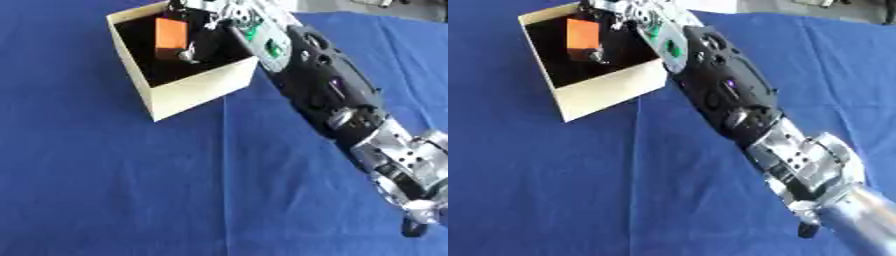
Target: Pick up objects on the table and place them in the box.
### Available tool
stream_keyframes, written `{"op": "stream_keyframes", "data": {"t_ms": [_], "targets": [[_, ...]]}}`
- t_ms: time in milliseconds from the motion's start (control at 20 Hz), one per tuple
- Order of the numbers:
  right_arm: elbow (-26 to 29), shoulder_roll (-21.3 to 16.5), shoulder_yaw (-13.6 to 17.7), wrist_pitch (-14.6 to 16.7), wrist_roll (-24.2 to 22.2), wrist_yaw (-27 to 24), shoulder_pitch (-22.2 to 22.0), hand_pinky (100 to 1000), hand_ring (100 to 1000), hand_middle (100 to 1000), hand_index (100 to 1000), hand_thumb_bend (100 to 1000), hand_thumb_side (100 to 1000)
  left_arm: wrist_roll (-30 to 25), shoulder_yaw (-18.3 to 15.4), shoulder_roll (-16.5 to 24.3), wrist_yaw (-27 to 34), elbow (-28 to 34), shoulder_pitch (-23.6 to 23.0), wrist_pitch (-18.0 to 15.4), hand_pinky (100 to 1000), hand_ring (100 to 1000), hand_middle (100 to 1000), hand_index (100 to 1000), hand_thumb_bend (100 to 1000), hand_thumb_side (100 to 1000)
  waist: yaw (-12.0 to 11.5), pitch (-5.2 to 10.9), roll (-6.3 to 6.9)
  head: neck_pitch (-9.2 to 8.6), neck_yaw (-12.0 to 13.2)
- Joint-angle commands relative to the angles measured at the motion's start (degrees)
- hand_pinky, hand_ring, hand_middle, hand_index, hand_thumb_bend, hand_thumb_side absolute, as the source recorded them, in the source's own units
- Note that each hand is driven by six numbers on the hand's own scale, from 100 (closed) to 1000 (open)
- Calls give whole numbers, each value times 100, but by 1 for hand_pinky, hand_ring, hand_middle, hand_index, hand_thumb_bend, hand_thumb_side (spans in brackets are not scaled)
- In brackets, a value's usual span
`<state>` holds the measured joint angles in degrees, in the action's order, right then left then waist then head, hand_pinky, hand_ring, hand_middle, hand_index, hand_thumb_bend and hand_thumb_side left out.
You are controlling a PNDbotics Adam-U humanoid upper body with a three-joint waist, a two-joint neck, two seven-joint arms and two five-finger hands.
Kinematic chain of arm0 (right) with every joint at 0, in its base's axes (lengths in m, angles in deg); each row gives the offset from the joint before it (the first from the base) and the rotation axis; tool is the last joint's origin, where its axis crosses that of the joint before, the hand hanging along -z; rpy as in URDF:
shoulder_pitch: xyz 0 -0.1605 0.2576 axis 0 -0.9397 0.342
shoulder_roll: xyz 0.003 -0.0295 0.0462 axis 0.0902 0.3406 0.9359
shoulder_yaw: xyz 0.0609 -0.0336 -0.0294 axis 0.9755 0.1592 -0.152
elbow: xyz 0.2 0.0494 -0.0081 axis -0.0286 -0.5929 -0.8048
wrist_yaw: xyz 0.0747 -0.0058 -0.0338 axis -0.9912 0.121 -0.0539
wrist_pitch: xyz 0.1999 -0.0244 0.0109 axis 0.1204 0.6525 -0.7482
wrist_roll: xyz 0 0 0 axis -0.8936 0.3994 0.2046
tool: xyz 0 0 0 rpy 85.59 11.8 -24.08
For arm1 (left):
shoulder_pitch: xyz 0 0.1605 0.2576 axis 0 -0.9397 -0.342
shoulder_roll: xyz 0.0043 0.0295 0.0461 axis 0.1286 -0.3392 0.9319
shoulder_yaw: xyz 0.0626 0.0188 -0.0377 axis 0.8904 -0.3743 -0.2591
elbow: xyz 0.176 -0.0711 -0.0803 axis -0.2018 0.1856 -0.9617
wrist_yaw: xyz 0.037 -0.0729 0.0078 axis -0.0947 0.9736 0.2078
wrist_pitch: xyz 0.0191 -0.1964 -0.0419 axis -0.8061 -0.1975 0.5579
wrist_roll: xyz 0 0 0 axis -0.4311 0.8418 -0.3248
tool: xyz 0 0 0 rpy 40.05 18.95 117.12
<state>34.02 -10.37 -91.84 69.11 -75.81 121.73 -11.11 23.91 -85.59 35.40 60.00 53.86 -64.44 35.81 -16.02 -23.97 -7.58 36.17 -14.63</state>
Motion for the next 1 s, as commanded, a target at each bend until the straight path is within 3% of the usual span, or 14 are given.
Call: {"op": "stream_keyframes", "data": {"t_ms": [50,200,250,300,400,550,600,800,1000], "targets": [[-30,-40,97,69,-99,200,126,751,743,548,702,100,100,-7,-49,96,30,90,61,0,552,561,622,653,556,842,-20,111,45,-17,-6],[-98,-31,129,129,-170,413,137,804,824,692,750,100,113,-7,-51,95,30,90,64,1,552,562,622,653,556,842,-32,105,39,-20,-16],[-116,-26,150,149,-193,482,141,807,828,700,755,100,120,-6,-52,94,30,90,64,1,552,562,623,653,556,842,-34,105,40,-21,-20],[-126,-22,170,175,-212,543,146,836,877,776,809,100,170,-6,-53,94,30,90,63,2,552,562,623,653,556,842,-34,105,41,-19,-20],[-125,-16,202,236,-253,648,161,876,937,846,863,100,241,-5,-54,92,29,90,59,3,552,562,623,653,556,842,-28,109,44,-14,-16],[-71,-13,226,283,-290,753,192,910,966,857,898,139,337,-6,-52,88,33,90,58,5,552,562,623,653,555,842,-16,118,50,-9,-16],[-44,-17,222,291,-302,783,203,917,972,861,900,203,405,-8,-51,88,33,90,55,7,552,563,623,653,555,851,-13,122,51,-6,-16],[58,-37,223,297,-326,957,249,919,969,859,907,300,418,-5,-55,92,35,90,38,12,550,563,623,653,555,841,-4,151,64,11,-20],[256,-162,236,299,-337,889,241,916,966,855,908,295,435,-1,-61,96,33,90,13,19,550,563,624,653,555,841,23,185,75,29,-9]]}}
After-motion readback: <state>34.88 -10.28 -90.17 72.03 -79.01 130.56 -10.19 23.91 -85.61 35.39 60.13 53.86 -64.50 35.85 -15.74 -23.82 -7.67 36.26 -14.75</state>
